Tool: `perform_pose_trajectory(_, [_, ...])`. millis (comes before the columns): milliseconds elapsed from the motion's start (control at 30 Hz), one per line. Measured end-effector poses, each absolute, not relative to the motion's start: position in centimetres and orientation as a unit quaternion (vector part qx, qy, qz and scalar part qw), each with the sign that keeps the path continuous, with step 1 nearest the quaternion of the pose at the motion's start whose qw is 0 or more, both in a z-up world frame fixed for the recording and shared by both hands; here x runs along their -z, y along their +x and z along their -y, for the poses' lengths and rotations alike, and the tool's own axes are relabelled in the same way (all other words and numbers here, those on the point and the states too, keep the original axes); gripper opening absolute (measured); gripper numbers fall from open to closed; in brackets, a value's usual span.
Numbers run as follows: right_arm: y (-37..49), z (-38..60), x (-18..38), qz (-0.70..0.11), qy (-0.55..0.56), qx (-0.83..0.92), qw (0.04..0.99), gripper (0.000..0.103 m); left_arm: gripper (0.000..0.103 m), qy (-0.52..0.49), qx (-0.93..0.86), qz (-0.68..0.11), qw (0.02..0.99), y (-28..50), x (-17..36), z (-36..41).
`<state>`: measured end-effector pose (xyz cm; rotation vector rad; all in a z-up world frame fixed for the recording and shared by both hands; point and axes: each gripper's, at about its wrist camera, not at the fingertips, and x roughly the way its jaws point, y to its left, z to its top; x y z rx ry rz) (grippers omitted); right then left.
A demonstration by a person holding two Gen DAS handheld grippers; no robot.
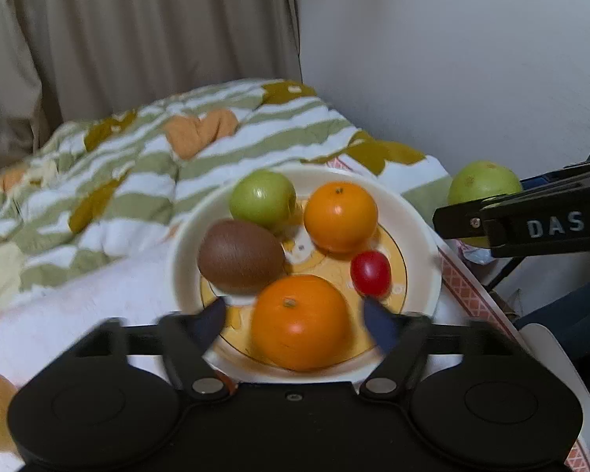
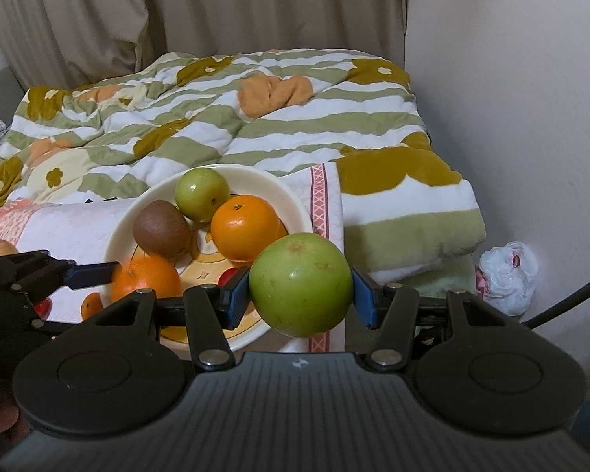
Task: Organize fruits
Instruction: 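Carry the orange and green apple to the white bowl and release them, then withdraw both tools from the bowl toward the big apple and mandarins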
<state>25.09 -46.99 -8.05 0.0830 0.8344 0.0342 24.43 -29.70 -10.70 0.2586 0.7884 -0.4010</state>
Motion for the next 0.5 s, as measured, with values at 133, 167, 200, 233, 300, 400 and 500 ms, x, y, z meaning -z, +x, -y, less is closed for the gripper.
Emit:
perform_pose_trajectory(133, [25.4, 46.9, 7.6, -0.402, 0.041, -0.019, 0.914, 0.069, 0.094, 0.133, 0.188, -0.371, 0.900, 24.1, 9.6, 29.1])
perform_pose_trajectory(167, [25.4, 46.8, 7.5, -0.401, 0.040, -0.021, 0.915, 0.069, 0.094, 0.132, 0.186, -0.371, 0.900, 24.0, 9.4, 28.8])
perform_pose_trajectory(200, [25.4, 46.7, 7.5, -0.400, 0.039, -0.024, 0.915, 0.069, 0.095, 0.132, 0.184, -0.372, 0.900, 23.9, 9.2, 28.4])
perform_pose_trajectory(233, [25.5, 46.6, 7.4, -0.400, 0.038, -0.027, 0.915, 0.069, 0.095, 0.131, 0.181, -0.372, 0.901, 23.7, 9.0, 28.0])
perform_pose_trajectory(300, [25.8, 46.1, 7.4, -0.402, 0.036, -0.033, 0.914, 0.069, 0.096, 0.128, 0.173, -0.372, 0.903, 23.3, 8.6, 27.3])
perform_pose_trajectory(400, [26.1, 45.2, 7.7, -0.406, 0.038, -0.044, 0.912, 0.069, 0.097, 0.116, 0.162, -0.374, 0.906, 22.8, 8.2, 26.1])
perform_pose_trajectory(500, [26.3, 44.1, 8.2, -0.409, 0.035, -0.057, 0.910, 0.069, 0.097, 0.102, 0.153, -0.377, 0.908, 22.2, 7.9, 25.1])
